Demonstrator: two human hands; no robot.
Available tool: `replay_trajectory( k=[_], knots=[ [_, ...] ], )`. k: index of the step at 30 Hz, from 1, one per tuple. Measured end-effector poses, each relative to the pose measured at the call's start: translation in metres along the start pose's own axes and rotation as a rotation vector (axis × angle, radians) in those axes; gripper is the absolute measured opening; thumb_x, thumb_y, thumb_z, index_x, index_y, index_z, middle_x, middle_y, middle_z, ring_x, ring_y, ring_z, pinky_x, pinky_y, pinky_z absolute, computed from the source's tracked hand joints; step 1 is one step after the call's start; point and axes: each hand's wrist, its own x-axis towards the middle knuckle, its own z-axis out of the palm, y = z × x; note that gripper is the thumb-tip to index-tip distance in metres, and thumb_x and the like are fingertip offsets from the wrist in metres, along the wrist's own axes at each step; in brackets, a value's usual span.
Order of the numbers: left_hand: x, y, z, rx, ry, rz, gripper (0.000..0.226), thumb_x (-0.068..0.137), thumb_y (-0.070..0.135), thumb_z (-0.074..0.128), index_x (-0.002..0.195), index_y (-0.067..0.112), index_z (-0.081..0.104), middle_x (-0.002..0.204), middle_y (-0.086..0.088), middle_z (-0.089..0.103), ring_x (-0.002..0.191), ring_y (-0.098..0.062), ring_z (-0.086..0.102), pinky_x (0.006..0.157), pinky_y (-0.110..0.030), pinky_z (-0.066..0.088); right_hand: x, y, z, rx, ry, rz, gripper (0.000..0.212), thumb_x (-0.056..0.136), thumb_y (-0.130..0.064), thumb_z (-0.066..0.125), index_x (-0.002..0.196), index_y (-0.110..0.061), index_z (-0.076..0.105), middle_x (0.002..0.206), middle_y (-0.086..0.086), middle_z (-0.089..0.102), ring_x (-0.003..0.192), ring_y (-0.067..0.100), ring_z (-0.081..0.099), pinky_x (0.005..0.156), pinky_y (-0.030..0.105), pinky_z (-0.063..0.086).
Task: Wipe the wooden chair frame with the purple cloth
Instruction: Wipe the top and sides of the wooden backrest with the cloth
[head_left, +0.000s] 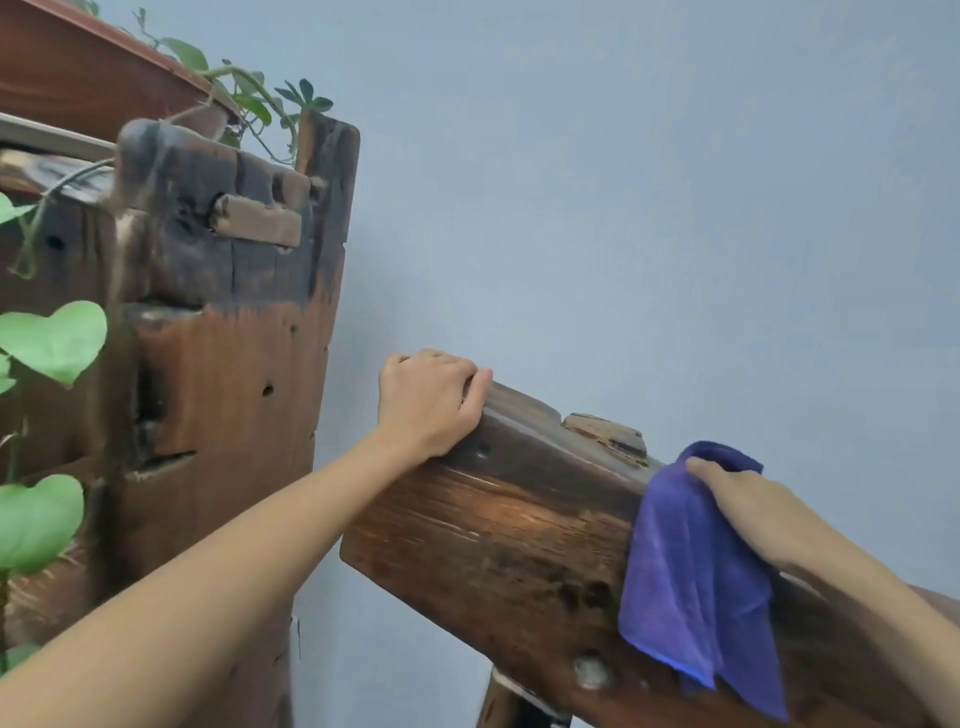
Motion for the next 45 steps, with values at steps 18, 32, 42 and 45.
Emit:
replay_trajectory(
  k=[18,32,42,45],
  knots=[
    [-0.009,-0.006,0.024,-0.182,0.347,-0.014,0.047,0.096,0.031,0.037,0.082,0.024,0.081,0.083,0.008,0.079,0.081,-0.014,0.071,0.079,-0.031,0.042,0.070,-0.156,0.049,-0.137,-0.321,-0.353,0.070,0.105,-0.060,0.016,0.138,-0.017,0.060,0.146,0.012,0.057,0.125,0.028,0.056,0.106,0.041,0.036],
    [-0.012,-0.002,0.019,-0.165,0.358,-0.018,0.045,0.094,0.025,0.039,0.083,0.022,0.082,0.087,0.006,0.080,0.085,-0.018,0.073,0.083,-0.035,0.042,0.000,-0.027,0.016,-0.050,-0.062,-0.353,0.060,0.093,-0.076,0.023,0.117,-0.033,0.057,0.127,-0.015,0.062,0.120,0.021,0.059,0.101,0.048,0.047],
    [-0.010,-0.006,0.028,-0.148,0.401,0.016,0.044,0.096,0.027,0.038,0.083,0.022,0.081,0.085,0.007,0.079,0.082,-0.016,0.070,0.079,-0.033,0.038,-0.033,-0.026,0.053,0.029,0.554,-0.177,0.035,0.098,-0.030,0.047,0.128,-0.028,0.065,0.120,0.000,0.073,0.102,0.028,0.068,0.073,0.034,0.046],
    [-0.011,-0.007,0.027,-0.163,0.402,0.007,0.045,0.096,0.027,0.038,0.083,0.022,0.080,0.085,0.007,0.079,0.081,-0.016,0.069,0.079,-0.033,0.039,-0.044,-0.074,0.077,0.083,0.627,-0.352,0.041,0.090,-0.009,0.062,0.129,-0.017,0.070,0.132,0.006,0.070,0.117,0.027,0.069,0.082,0.039,0.058]
  ],
)
